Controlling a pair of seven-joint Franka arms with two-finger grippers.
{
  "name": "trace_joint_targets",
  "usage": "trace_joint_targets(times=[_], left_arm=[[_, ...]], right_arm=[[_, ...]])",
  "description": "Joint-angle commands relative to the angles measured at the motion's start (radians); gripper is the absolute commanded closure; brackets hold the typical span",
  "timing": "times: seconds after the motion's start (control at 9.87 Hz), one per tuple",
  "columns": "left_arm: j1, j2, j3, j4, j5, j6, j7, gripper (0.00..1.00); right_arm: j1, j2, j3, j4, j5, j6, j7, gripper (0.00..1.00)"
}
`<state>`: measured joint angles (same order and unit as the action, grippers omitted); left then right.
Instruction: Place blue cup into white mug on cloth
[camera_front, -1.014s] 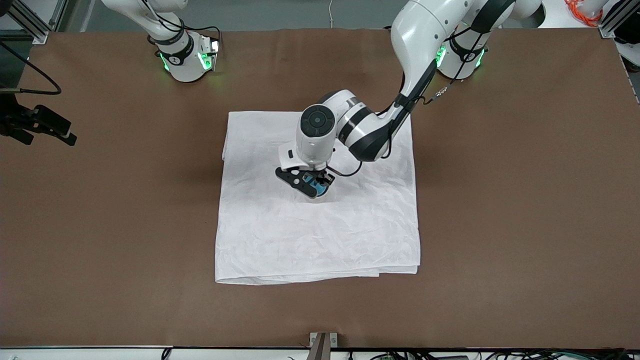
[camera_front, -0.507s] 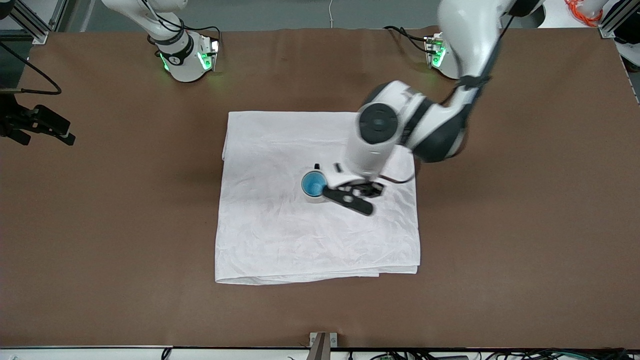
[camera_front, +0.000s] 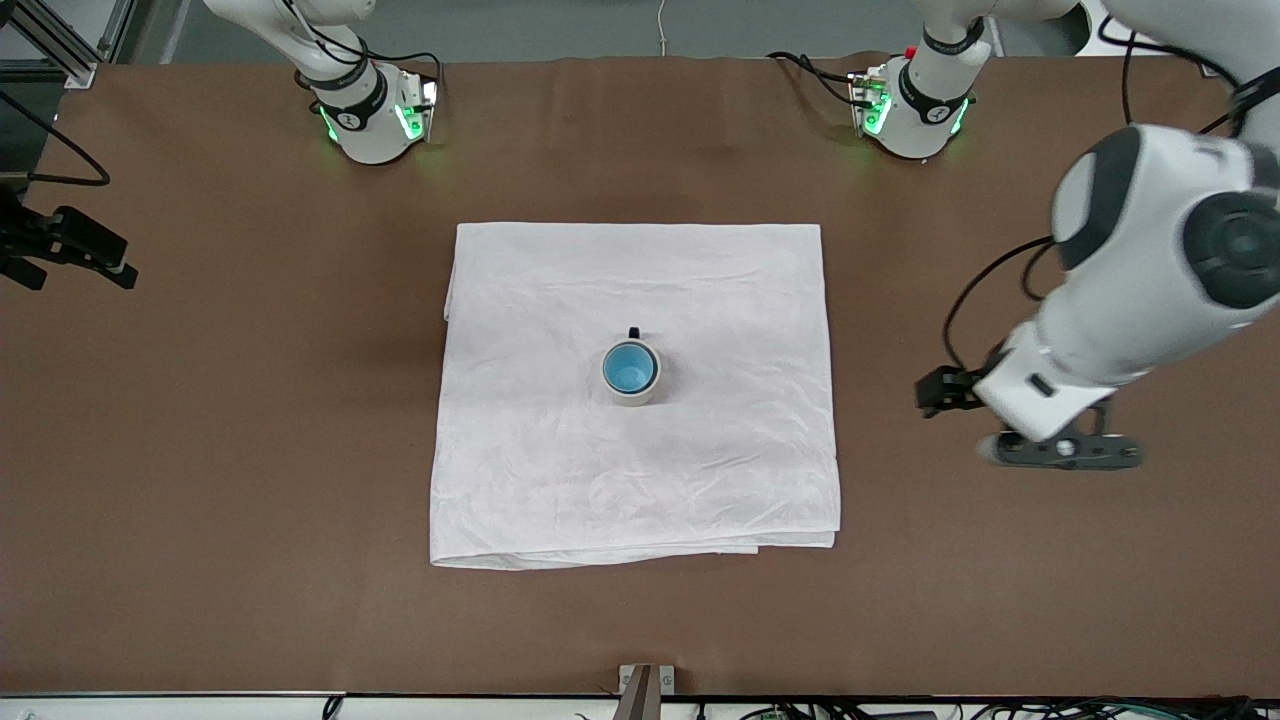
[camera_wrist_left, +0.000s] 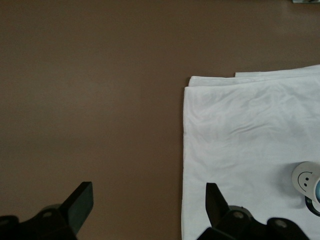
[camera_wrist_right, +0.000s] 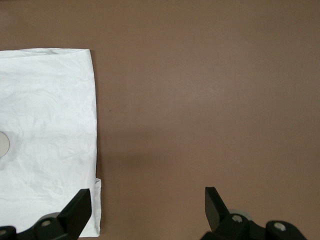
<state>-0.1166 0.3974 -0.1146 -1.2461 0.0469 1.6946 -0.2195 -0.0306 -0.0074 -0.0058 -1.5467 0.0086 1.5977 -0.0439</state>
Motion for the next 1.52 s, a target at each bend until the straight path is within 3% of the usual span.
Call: trace_joint_targets(times=[0.0, 0.1, 0.41, 0.51, 0.61, 1.01, 1.42], left_arm=[[0.087, -0.090, 0.036, -0.029, 0.002, -0.016, 0.079, 0.00], [0.142, -0.116, 0.038, -0.032, -0.007, -0.042, 0.177, 0.00], [0.234, -0.175, 0.012, -0.081, -0.060, -0.064, 0.192, 0.00], [0.210, -0.192, 0.024, -0.111, -0.074, -0.064, 0.183, 0.00], [0.159, -0.225, 0.079, -0.154, -0.074, -0.052, 0.169, 0.00], [0.158, -0.337, 0.084, -0.314, -0.078, 0.025, 0.158, 0.00], [0.153, -0.384, 0.081, -0.372, -0.061, 0.011, 0.163, 0.00]], right_arm=[[-0.035, -0.005, 0.043, 0.007, -0.027, -0.013, -0.019, 0.00], [-0.037, -0.005, 0.043, 0.007, -0.030, -0.019, -0.045, 0.00], [-0.060, -0.005, 0.043, 0.008, -0.033, -0.051, -0.044, 0.00], [-0.060, -0.003, 0.041, 0.008, -0.032, -0.050, -0.042, 0.00], [-0.055, -0.003, 0.040, 0.008, -0.032, -0.059, -0.042, 0.00], [-0.046, -0.003, 0.035, 0.008, -0.030, -0.068, -0.013, 0.00], [-0.054, -0.003, 0.036, 0.008, -0.028, -0.067, 0.007, 0.00]])
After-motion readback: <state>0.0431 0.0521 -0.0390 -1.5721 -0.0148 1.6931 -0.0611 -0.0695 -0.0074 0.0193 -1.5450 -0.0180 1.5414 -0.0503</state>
